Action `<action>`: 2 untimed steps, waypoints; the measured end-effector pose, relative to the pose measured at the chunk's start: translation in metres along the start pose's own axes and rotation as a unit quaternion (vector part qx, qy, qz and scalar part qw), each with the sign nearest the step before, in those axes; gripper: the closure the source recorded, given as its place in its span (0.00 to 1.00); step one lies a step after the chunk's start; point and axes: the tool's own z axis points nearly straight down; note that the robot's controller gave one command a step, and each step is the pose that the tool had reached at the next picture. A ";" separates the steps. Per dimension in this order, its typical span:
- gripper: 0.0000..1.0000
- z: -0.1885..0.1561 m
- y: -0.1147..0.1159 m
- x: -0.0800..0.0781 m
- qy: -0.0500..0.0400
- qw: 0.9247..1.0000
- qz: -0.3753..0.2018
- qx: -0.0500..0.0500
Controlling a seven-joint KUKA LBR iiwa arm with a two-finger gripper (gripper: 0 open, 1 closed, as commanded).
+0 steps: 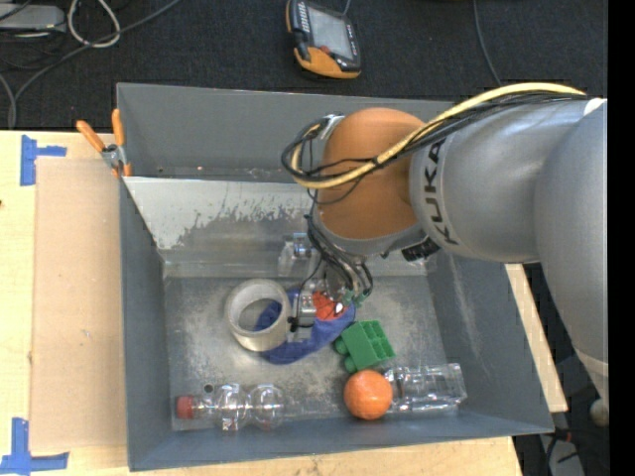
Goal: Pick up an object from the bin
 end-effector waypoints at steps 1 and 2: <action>0.00 0.000 0.000 0.000 0.000 1.000 0.000 0.000; 0.00 0.069 -0.002 0.021 0.002 1.000 -0.020 0.000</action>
Offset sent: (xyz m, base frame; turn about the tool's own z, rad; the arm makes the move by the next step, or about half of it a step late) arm -0.0202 -0.0017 -0.0659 -0.0433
